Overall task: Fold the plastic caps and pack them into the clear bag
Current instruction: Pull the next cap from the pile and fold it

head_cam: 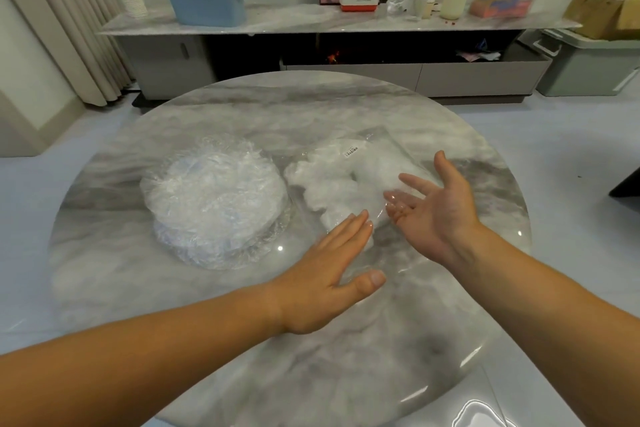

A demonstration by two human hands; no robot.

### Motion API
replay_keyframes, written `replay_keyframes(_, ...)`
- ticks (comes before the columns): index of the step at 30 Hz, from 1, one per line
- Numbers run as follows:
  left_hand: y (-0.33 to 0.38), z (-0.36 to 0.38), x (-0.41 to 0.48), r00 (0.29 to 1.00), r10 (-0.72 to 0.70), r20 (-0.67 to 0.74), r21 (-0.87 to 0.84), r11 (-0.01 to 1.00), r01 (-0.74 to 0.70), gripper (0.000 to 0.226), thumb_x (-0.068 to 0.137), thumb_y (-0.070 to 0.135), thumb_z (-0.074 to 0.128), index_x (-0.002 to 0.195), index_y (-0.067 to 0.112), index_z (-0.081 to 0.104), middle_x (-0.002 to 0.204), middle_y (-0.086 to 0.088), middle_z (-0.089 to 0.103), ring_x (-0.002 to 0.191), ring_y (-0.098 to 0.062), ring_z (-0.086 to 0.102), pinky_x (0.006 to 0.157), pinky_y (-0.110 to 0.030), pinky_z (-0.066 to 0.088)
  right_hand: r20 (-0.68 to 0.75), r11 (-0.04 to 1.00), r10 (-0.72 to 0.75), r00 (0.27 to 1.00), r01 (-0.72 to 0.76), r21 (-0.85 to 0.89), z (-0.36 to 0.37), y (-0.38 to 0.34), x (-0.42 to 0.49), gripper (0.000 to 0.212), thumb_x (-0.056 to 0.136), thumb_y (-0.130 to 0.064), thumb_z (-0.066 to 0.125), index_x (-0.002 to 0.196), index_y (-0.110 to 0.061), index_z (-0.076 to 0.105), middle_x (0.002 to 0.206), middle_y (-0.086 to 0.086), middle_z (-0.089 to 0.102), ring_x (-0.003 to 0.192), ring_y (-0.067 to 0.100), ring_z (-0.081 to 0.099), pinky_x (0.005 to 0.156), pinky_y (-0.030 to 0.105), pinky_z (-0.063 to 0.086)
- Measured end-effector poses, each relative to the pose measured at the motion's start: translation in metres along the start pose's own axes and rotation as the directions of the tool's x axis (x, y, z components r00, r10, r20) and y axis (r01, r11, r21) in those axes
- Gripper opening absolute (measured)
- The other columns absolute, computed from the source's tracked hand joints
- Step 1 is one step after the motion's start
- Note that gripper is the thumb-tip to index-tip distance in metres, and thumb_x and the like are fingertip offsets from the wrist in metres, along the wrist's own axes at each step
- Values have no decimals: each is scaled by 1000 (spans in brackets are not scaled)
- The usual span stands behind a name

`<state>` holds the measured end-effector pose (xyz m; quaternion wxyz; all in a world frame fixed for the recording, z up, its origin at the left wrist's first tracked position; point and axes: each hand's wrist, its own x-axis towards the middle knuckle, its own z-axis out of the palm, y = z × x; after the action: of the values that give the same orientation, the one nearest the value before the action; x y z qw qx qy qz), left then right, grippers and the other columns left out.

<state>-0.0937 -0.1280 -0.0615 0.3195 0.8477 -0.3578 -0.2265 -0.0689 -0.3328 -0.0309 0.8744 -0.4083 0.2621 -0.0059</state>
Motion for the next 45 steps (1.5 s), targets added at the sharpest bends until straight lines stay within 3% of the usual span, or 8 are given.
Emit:
replay_keyframes(6, 0, -2, -2, 1000, 7, 10, -7, 1000, -6, 89, 86, 78, 23, 159, 34, -6, 161, 27, -20, 143, 14, -21, 126, -33, -3, -33, 992, -13, 999, 17, 128, 8, 3, -3, 63, 97, -52, 59, 121, 6, 62, 131, 25, 52, 114, 37, 65, 94, 41, 58)
replay_keyframes(13, 1, -2, -1, 1000, 11, 19, -35, 999, -10, 89, 87, 77, 25, 159, 35, -6, 163, 25, -18, 143, 15, -18, 126, -31, -2, 90, 990, 28, 996, -40, 136, 10, 1, -2, 79, 95, -69, 43, 143, -7, 51, 141, 18, 57, 130, 32, 55, 105, 43, 44)
replay_keyframes(23, -8, -2, -5, 999, 16, 43, 66, 998, -19, 88, 86, 79, 22, 159, 36, -2, 161, 26, -20, 141, 14, -27, 126, -39, -4, 59, 983, 23, 998, -34, 180, -25, 1, -43, 63, 95, -55, 57, 137, -9, 57, 140, 30, 52, 123, 46, 60, 110, 51, 45)
replay_keyframes(31, 1, -1, -9, 999, 33, 16, 62, 997, -34, 81, 88, 79, 26, 158, 40, 18, 161, 25, -22, 141, 11, -30, 125, -37, -5, -62, 967, -104, 993, 86, -241, -31, 10, -81, 46, 104, -43, 46, 107, 0, 61, 101, 19, 72, 89, 33, 74, 81, 45, 58)
replay_keyframes(36, -1, -25, -37, 956, -96, -279, 30, 994, 108, 63, 95, 72, 24, 143, 38, 48, 166, 18, 10, 150, 3, 7, 120, -25, 16, 165, 901, -67, 984, 131, -414, 2, 23, -90, 48, 105, -42, 43, 94, 0, 64, 86, 22, 72, 78, 34, 73, 73, 45, 57)
replay_keyframes(40, -31, -56, -61, 821, -280, -497, 182, 892, 414, 50, 103, 52, 30, 141, 28, 52, 168, 1, 14, 153, -16, 11, 122, -34, 14, 337, 730, 25, 941, 213, -650, 29, 53, -91, 46, 105, -41, 44, 105, -4, 70, 102, 13, 77, 100, 27, 73, 93, 46, 58)
replay_keyframes(43, -61, -73, -79, 797, -374, -473, 281, 794, 539, 56, 104, 54, 24, 140, 25, 56, 169, -4, 4, 155, -17, -5, 123, -36, 0, 481, 375, 108, 870, 412, -830, 39, 79, -95, 44, 102, -55, 43, 112, -22, 70, 117, -7, 70, 111, 8, 64, 102, 34, 51)
replay_keyframes(45, -76, -76, -89, 798, -390, -460, 309, 772, 555, 57, 104, 55, 22, 132, 25, 62, 168, -5, 8, 155, -17, -5, 123, -36, -2, 540, 183, 168, 824, 513, -839, 44, 92, -97, 32, 102, -58, 39, 95, -42, 65, 105, -28, 63, 102, -7, 57, 91, 18, 43)
